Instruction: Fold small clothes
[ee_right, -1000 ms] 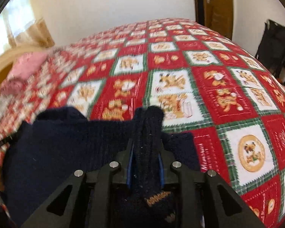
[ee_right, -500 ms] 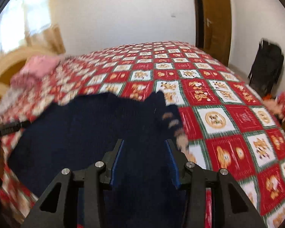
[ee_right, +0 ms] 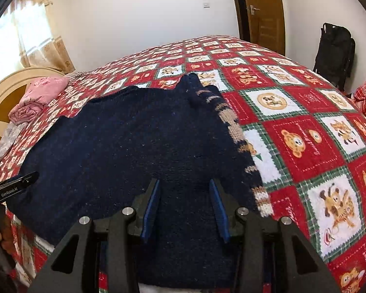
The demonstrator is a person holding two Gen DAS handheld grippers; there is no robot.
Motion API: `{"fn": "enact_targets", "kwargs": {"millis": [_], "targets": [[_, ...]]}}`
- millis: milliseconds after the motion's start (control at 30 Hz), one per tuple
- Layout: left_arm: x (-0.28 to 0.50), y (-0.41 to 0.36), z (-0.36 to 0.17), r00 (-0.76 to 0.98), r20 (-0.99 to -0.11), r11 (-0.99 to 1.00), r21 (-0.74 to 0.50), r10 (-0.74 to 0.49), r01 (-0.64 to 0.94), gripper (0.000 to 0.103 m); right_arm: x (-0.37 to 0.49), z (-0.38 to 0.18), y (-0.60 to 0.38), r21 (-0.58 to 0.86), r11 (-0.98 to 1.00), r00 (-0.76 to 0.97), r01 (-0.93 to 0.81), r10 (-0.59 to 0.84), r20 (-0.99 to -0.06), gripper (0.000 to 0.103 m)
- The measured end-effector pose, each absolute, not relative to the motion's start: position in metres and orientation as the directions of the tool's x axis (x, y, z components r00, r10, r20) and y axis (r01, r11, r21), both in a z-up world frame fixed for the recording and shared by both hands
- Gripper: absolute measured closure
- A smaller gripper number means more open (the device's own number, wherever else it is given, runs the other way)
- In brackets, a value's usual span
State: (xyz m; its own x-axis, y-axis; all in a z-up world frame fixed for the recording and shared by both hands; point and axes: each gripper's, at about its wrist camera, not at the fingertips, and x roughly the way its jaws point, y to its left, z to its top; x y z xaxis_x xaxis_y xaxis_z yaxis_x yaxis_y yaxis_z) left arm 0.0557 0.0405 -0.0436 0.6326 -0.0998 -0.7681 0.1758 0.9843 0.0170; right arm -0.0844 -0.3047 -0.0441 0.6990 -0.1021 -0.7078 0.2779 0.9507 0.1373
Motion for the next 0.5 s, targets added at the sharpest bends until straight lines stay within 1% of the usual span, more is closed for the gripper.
{"fn": "enact_targets", "kwargs": {"millis": [167,233,300,333,400,500], "targets": [[0.052,0.04,-0.045,0.64,-0.763,0.984,0.03,-0.09,0.174,0.017,-0.09,-0.036,-0.303,0.118,0.944,0.677,0.307,-0.13,-0.724,0.06],[0.049,0.041,-0.043,0.639,-0.764,0.985,0.033,-0.085,0.17,0.017,-0.101,-0.02,-0.294,0.084,0.944,0.707,0.318,-0.177,-0.685,0.062],[0.044,0.042,-0.04,0.639,-0.765,0.985,0.038,-0.078,0.166,0.017,-0.108,-0.005,-0.279,0.038,0.959,0.748,0.282,-0.194,-0.634,0.064],[0.042,0.043,-0.039,0.638,-0.766,0.986,0.034,-0.08,0.164,0.017,-0.109,-0.002,-0.273,0.03,0.964,0.758,0.265,-0.189,-0.625,0.064],[0.039,0.044,-0.039,0.636,-0.767,0.988,0.02,-0.084,0.155,0.017,-0.104,-0.003,-0.263,0.039,0.975,0.756,0.218,-0.144,-0.638,0.065],[0.036,0.043,-0.039,0.631,-0.771,0.988,0.013,-0.087,0.152,0.017,-0.098,-0.015,-0.256,0.054,0.977,0.734,0.208,-0.12,-0.668,0.065]]}}
